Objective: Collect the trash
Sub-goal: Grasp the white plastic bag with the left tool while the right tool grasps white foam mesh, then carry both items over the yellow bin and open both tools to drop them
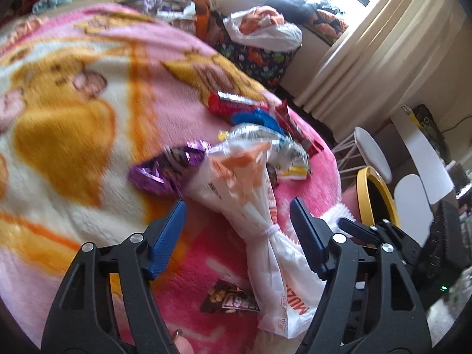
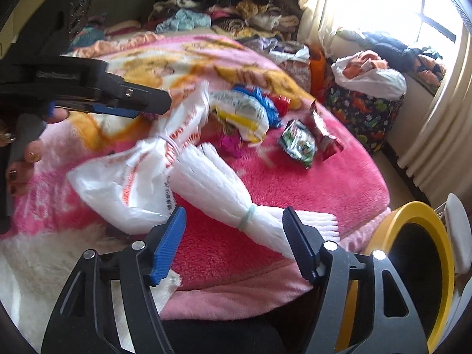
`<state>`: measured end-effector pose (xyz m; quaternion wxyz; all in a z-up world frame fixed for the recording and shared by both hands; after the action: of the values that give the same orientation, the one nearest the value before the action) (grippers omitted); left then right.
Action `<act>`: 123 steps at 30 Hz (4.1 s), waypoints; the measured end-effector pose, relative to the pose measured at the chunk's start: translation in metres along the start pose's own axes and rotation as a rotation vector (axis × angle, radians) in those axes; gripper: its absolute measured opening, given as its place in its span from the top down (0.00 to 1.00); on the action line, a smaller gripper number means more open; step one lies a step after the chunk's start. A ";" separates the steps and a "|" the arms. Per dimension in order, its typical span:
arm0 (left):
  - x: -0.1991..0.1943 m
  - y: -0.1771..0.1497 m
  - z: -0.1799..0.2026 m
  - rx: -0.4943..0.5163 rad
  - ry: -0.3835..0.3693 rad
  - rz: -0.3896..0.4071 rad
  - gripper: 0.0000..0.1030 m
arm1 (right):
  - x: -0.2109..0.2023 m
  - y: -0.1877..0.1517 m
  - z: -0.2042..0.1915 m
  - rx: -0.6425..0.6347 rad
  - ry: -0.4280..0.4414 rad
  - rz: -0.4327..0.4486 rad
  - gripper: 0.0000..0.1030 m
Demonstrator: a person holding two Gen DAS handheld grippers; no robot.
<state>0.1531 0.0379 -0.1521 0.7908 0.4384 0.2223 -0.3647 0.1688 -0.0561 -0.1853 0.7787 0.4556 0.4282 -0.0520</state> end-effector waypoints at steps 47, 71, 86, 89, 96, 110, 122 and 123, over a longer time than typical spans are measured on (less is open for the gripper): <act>-0.052 0.039 0.047 0.049 -0.106 0.175 0.74 | -0.006 0.004 0.008 0.206 0.099 0.015 0.60; -0.068 0.048 0.064 0.089 -0.094 0.235 0.74 | -0.053 0.012 0.042 0.417 0.186 0.153 0.84; -0.070 0.048 0.095 0.138 -0.122 0.246 0.74 | -0.107 0.016 0.086 0.496 0.139 0.289 0.84; -0.067 0.048 0.101 0.148 -0.130 0.242 0.74 | -0.115 0.013 0.094 0.509 0.125 0.306 0.84; -0.059 0.044 0.118 0.181 -0.147 0.231 0.74 | -0.127 0.002 0.110 0.548 0.096 0.331 0.84; -0.039 0.033 0.154 0.248 -0.175 0.197 0.74 | -0.145 -0.024 0.146 0.642 0.031 0.367 0.84; -0.014 0.019 0.187 0.314 -0.197 0.153 0.74 | -0.147 -0.051 0.180 0.737 -0.021 0.358 0.84; -0.012 0.018 0.189 0.320 -0.198 0.149 0.74 | -0.146 -0.053 0.183 0.746 -0.026 0.358 0.84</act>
<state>0.1652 -0.1134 -0.0370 0.7538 0.5358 0.0497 -0.3771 0.1648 -0.2699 -0.0763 0.5625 0.7730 0.2841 -0.0731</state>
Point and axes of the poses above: each gripper's, at about its wrist camera, not at the fingertips, and x roughly the way its jaws point, z to its right, y to its top, the point moved 7 cm from there along x, roughly the way its jaws point, and after that the axes turned 6 degrees about -y, right-handed, at the moved point
